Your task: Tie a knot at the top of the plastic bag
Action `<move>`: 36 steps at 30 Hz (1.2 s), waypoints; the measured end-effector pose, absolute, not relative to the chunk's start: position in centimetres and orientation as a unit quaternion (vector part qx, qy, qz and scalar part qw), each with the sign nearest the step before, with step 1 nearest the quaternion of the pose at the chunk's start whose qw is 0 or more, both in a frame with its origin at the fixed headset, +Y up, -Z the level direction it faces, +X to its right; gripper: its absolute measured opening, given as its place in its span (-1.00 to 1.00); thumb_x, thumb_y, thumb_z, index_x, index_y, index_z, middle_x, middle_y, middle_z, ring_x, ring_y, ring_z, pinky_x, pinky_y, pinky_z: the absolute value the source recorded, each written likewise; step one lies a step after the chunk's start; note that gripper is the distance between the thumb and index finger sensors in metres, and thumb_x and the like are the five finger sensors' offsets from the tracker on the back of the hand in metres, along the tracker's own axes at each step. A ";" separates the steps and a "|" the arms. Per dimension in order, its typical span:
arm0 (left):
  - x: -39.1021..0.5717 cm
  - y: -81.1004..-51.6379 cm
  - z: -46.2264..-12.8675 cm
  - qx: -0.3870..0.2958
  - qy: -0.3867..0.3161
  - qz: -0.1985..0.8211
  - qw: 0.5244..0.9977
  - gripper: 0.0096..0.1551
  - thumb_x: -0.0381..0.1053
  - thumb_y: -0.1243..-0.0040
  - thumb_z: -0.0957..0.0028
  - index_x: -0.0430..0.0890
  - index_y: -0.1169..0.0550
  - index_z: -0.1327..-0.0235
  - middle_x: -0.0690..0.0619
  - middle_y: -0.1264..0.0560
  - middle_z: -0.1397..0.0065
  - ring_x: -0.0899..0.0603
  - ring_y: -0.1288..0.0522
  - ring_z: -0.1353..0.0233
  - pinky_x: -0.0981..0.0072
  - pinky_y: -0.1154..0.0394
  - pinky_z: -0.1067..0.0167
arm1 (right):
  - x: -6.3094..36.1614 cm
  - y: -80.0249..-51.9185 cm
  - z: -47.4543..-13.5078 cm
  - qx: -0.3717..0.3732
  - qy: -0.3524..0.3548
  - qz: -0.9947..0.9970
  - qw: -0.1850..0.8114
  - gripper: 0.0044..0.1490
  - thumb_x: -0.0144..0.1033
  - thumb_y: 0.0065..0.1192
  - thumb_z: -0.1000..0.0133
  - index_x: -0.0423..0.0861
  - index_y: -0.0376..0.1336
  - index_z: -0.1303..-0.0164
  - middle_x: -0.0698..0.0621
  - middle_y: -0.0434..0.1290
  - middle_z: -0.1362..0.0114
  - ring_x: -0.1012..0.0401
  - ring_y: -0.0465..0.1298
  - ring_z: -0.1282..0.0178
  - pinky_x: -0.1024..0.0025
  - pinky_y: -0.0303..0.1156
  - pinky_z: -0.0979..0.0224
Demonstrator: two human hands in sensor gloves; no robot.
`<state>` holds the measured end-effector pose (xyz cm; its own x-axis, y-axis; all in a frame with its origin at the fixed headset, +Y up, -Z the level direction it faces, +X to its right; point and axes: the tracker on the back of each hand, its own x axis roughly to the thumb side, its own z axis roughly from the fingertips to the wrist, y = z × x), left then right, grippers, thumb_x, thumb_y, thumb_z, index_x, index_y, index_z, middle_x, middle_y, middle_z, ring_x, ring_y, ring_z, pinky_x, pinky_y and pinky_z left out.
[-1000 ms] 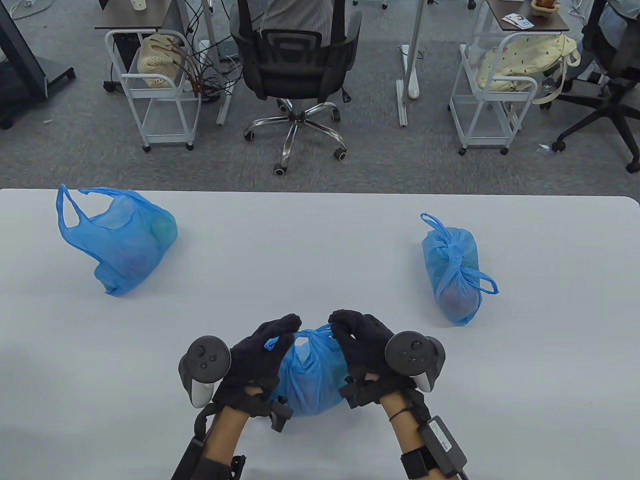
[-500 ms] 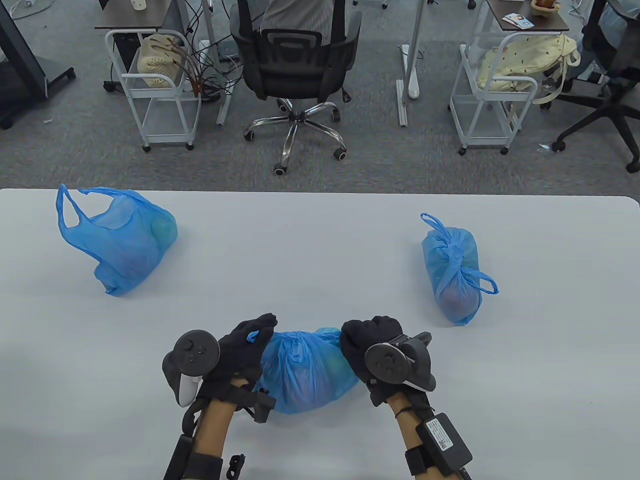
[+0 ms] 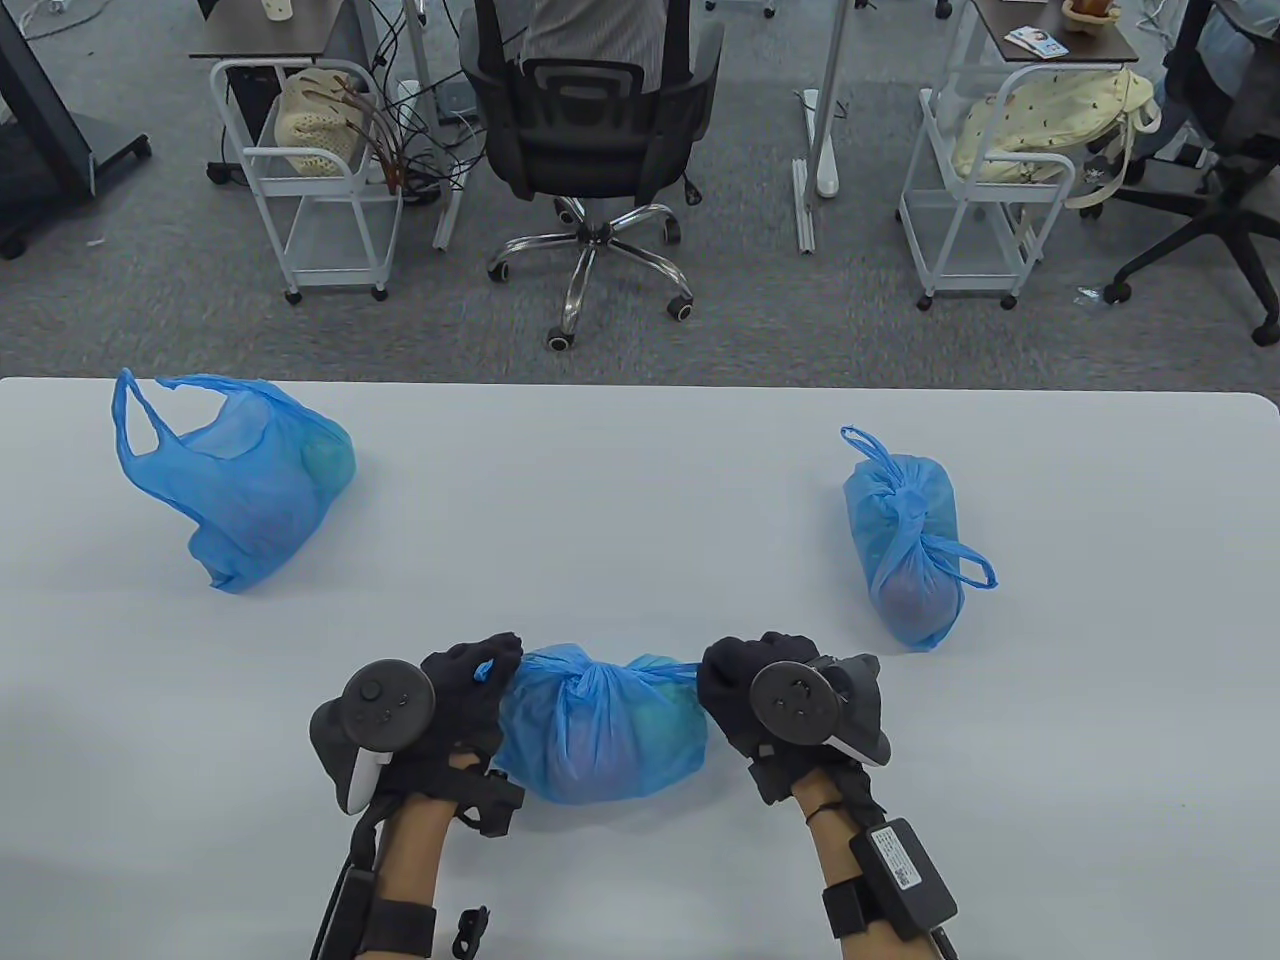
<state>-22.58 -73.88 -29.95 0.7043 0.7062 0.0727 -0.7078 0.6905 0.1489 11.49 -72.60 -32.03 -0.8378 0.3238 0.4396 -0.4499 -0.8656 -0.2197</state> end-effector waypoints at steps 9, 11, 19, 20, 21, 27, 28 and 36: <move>-23.7 -75.0 -30.2 0.057 0.035 0.338 0.939 -0.53 0.18 -0.14 -0.03 0.02 -0.80 0.09 0.02 -0.81 -0.02 -0.19 -0.73 -0.16 -0.17 -0.38 -0.35 | 12.3 -73.8 -32.6 0.178 -0.128 0.953 0.210 -0.55 -0.09 0.36 0.00 -0.21 0.59 0.29 -0.01 0.67 0.45 0.06 0.74 0.32 -0.19 0.53 -0.03; -23.8 -74.4 -29.9 0.082 0.029 0.329 0.940 -0.54 0.21 -0.16 -0.02 0.04 -0.80 0.10 0.04 -0.81 0.00 -0.17 -0.74 -0.15 -0.18 -0.39 -0.34 | 12.1 -73.5 -32.3 0.184 -0.141 0.953 0.196 -0.55 -0.10 0.35 -0.01 -0.21 0.58 0.27 -0.02 0.67 0.43 0.05 0.74 0.31 -0.19 0.53 -0.04; -22.3 -71.9 -28.5 0.160 -0.035 0.433 0.886 -0.60 0.23 -0.31 0.03 0.06 -0.77 0.10 0.06 -0.76 0.03 -0.16 -0.68 -0.23 -0.38 -0.18 -0.43 | 11.9 -72.7 -31.3 0.186 -0.218 0.928 0.237 -0.55 -0.10 0.33 -0.02 -0.21 0.57 0.24 -0.03 0.68 0.40 0.04 0.74 0.29 -0.20 0.52 -0.03; -21.6 -71.4 -28.4 0.165 -0.055 0.421 0.890 -0.60 0.22 -0.32 0.04 0.05 -0.77 0.10 0.06 -0.77 0.03 -0.16 -0.68 -0.22 -0.39 -0.18 -0.43 | 11.8 -72.4 -31.2 0.189 -0.229 0.921 0.252 -0.55 -0.10 0.32 -0.03 -0.21 0.56 0.23 -0.03 0.68 0.40 0.04 0.74 0.29 -0.20 0.52 -0.03; -21.1 -71.1 -28.2 0.169 -0.070 0.412 0.893 -0.60 0.20 -0.34 0.05 0.04 -0.78 0.11 0.05 -0.77 0.05 -0.16 -0.69 -0.21 -0.40 -0.18 -0.43 | 11.7 -72.2 -31.0 0.190 -0.237 0.915 0.265 -0.55 -0.09 0.32 -0.03 -0.21 0.56 0.23 -0.03 0.68 0.39 0.04 0.74 0.28 -0.20 0.52 -0.03; -16.5 -69.8 -27.4 0.132 -0.156 0.273 0.940 -0.59 0.10 -0.40 0.08 -0.03 -0.78 0.05 0.06 -0.77 0.15 -0.16 -0.71 -0.16 -0.49 -0.09 -0.42 | 9.9 -70.5 -30.2 0.228 -0.236 0.866 0.378 -0.54 -0.10 0.31 -0.04 -0.22 0.55 0.21 -0.03 0.67 0.38 0.03 0.73 0.28 -0.21 0.51 -0.04; -15.9 -69.9 -27.4 0.120 -0.164 0.253 0.946 -0.56 0.09 -0.40 0.07 -0.03 -0.76 -0.01 0.07 -0.77 0.15 -0.15 -0.70 -0.17 -0.50 -0.07 -0.42 | 9.5 -70.2 -30.1 0.234 -0.234 0.860 0.389 -0.54 -0.10 0.31 -0.05 -0.22 0.55 0.21 -0.03 0.67 0.38 0.02 0.73 0.28 -0.21 0.51 -0.04; -13.3 -70.4 -27.3 0.041 -0.188 0.155 0.969 -0.37 0.03 -0.36 0.04 -0.05 -0.54 -0.34 0.03 -0.69 0.17 -0.18 -0.64 -0.20 -0.54 -0.05 -0.41 | 6.6 -68.2 -28.3 0.293 -0.220 0.813 0.452 -0.54 -0.10 0.30 -0.06 -0.23 0.54 0.20 -0.03 0.67 0.37 0.03 0.73 0.27 -0.21 0.51 -0.05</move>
<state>-13.26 -70.38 -27.34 0.8817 0.2848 0.3762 -0.3157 0.9486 0.0218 6.59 -68.23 -28.31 -0.4194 0.6060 0.6759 -0.8641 -0.4946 -0.0928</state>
